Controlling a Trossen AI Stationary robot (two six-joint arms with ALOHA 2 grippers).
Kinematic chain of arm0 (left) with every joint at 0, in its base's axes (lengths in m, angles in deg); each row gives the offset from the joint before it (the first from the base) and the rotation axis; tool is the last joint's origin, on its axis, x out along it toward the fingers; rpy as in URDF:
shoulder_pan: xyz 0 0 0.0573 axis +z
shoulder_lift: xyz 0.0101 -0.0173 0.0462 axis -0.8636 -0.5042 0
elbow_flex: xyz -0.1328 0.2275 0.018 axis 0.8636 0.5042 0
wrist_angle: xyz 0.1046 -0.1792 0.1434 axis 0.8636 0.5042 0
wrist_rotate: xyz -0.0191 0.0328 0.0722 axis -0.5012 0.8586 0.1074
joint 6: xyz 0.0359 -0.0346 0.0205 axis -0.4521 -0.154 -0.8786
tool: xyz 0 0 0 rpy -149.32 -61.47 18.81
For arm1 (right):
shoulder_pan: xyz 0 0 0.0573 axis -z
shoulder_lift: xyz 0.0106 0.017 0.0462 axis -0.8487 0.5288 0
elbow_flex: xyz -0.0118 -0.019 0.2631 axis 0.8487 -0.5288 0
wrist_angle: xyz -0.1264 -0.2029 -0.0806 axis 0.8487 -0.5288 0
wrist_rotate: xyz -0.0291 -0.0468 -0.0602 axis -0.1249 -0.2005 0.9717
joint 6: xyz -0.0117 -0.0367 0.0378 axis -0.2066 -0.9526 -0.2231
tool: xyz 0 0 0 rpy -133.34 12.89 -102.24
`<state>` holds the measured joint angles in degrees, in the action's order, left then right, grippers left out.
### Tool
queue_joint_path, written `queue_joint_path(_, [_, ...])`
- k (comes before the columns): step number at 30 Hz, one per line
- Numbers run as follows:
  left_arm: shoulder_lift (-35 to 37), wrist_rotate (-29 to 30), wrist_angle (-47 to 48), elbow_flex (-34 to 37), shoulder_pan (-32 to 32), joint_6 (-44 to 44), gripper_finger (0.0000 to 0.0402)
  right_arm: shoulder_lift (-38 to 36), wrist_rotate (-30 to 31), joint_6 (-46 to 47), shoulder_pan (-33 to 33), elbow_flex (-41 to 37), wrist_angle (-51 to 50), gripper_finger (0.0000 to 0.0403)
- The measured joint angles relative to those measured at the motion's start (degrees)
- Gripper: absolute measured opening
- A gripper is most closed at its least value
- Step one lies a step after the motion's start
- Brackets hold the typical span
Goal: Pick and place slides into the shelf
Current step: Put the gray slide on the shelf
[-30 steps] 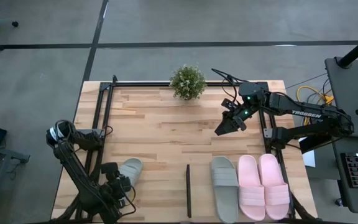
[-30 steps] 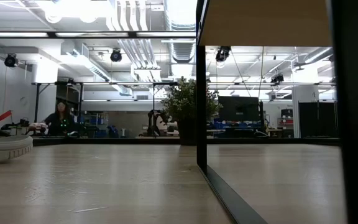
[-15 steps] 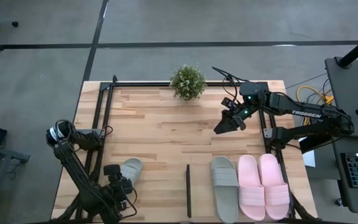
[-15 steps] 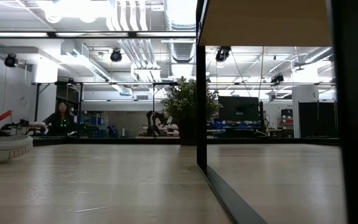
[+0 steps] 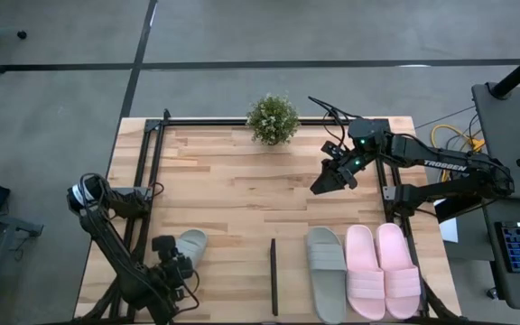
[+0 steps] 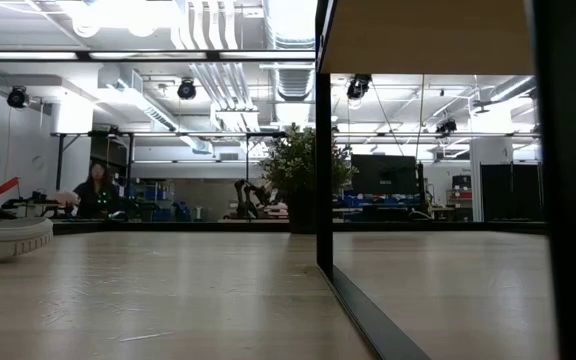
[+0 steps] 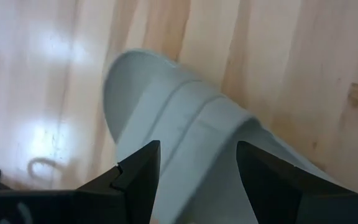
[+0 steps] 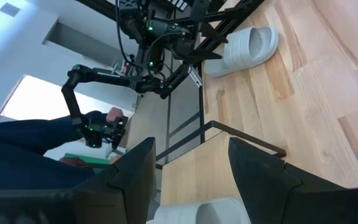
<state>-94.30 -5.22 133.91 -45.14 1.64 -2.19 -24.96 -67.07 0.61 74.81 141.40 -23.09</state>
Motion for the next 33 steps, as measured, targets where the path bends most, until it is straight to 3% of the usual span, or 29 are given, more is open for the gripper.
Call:
queue_joint_path(18, [0.00, 4.31, -2.75, 4.06, 3.39, -0.13, 0.0186, 0.00, 0.53, 0.85, 0.00, 0.00, 0.12, 0.0194])
queue_joint_path(33, [0.00, 1.84, -3.25, 3.48, 3.39, -0.72, 0.0009, 0.00, 1.57, 0.79, 0.02, 0.15, 0.34, 0.0194])
